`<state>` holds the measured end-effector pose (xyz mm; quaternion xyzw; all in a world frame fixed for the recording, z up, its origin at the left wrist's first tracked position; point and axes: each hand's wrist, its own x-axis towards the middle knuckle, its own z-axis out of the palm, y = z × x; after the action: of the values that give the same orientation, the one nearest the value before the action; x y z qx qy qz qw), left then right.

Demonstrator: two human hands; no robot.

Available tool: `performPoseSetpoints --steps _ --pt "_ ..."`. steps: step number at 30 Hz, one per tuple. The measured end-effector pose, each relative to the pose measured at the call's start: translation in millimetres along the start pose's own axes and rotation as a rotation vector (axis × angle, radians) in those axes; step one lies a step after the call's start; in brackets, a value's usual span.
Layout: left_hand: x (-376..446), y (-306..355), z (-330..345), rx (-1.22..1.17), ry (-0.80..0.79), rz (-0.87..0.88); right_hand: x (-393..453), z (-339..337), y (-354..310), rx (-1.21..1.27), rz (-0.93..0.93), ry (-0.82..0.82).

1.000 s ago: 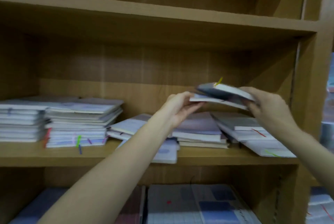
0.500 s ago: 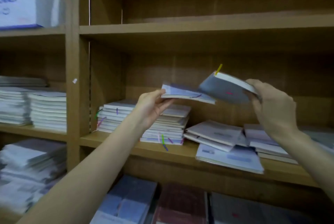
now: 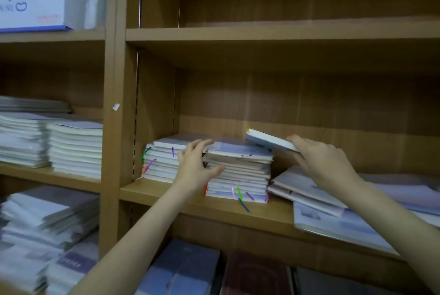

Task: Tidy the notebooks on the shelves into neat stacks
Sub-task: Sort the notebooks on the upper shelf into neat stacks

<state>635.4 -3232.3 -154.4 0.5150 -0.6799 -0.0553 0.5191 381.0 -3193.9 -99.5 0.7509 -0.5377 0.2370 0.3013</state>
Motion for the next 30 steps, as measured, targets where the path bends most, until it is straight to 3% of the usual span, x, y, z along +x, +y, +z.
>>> performPoseSetpoints --steps 5,12,16,23,27,30 --pt "2 -2 -2 -0.324 0.016 -0.042 6 -2 -8 -0.024 -0.054 -0.124" --pt "16 1 3 -0.408 0.048 -0.111 20 1 -4 0.065 -0.010 -0.118" --pt "23 0 14 -0.235 0.135 -0.083 28 4 0 -0.009 0.011 0.027" --pt "16 -16 21 -0.134 0.108 0.016 46 -6 -17 0.008 -0.048 0.285" --pt "9 -16 17 -0.137 0.162 0.060 48 12 -27 0.013 -0.133 0.147" --pt "0 -29 17 0.022 0.255 0.152 44 29 -35 0.096 -0.151 -0.019"
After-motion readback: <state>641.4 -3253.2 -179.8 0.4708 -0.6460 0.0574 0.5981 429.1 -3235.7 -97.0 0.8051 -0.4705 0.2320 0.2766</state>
